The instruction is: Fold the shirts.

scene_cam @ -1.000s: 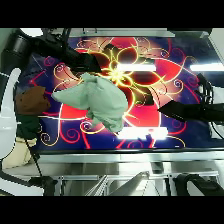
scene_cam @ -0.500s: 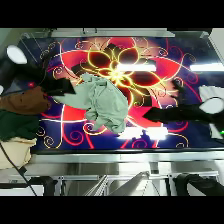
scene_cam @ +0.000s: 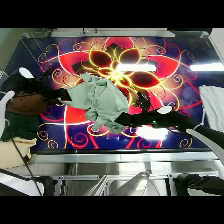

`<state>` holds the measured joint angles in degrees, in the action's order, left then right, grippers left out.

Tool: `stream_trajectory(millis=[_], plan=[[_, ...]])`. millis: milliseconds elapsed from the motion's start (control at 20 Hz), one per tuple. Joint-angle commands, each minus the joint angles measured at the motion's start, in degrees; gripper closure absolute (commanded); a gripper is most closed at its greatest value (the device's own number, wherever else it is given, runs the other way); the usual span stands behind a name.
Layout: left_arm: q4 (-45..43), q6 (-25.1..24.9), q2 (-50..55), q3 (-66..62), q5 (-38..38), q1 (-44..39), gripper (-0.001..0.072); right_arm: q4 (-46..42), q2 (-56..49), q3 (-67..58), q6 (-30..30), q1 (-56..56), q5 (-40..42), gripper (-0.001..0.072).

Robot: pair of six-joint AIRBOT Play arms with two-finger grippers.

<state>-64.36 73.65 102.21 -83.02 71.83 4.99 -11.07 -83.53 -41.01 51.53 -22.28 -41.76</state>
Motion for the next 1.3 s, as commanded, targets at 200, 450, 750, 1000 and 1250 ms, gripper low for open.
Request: stream_trajectory(millis=[200,450,750,1000,1250], plan=[[-0.07,-0.31,8.44,-8.66,1.73,-3.74,-0.0007,15.89,-3.50,-0.17,-10.91,-0.85,0.57,0.0690],[-0.09,-0.28,8.24,-8.66,1.73,-4.13,0.0696,15.76,-2.78,-0.17,-11.28,-0.76,-2.25,0.0691],[-0.04,-0.31,-1.73,-8.66,1.88,-1.99,0.0695,4.57,6.43,-0.20,-8.83,8.50,-5.03,0.0692],[6.91,-0.35,-15.52,-8.66,5.92,4.00,0.0694,2.19,24.28,-0.46,-7.15,30.45,-15.26,0.0692],[16.41,-2.05,-26.08,-8.66,14.08,5.86,0.0694,-0.22,37.18,-0.50,-7.19,45.29,-22.84,0.0691]])
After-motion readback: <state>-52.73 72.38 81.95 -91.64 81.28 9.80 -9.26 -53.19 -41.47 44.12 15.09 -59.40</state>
